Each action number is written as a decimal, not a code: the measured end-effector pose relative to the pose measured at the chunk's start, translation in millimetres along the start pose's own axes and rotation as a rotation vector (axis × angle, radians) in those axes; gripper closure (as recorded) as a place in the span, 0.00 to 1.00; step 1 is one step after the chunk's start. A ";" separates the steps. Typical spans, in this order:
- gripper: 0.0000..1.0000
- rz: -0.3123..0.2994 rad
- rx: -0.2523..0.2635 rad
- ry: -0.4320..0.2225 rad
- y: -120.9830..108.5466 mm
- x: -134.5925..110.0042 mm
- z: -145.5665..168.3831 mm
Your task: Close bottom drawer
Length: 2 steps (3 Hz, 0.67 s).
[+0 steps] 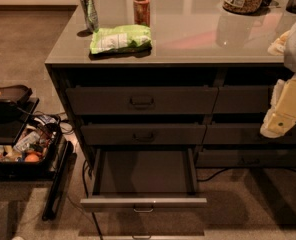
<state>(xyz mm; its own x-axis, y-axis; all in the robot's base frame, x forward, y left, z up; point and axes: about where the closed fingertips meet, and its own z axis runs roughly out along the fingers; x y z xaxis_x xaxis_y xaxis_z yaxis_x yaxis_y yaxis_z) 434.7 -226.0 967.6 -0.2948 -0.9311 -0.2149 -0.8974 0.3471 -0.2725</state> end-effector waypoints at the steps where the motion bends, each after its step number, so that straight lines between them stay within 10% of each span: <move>1: 0.00 0.002 0.000 0.000 0.1 0.0 0.3; 2: 0.00 0.057 0.043 -0.030 -2.8 2.5 11.0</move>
Offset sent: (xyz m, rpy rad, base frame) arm 0.0206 -0.0112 -0.0382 0.1216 -0.1522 -0.1966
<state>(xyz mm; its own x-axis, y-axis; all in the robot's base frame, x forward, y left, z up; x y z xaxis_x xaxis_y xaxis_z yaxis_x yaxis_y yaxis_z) 440.1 -228.1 957.5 -0.3344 -0.9060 -0.2594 -0.8641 0.4046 -0.2993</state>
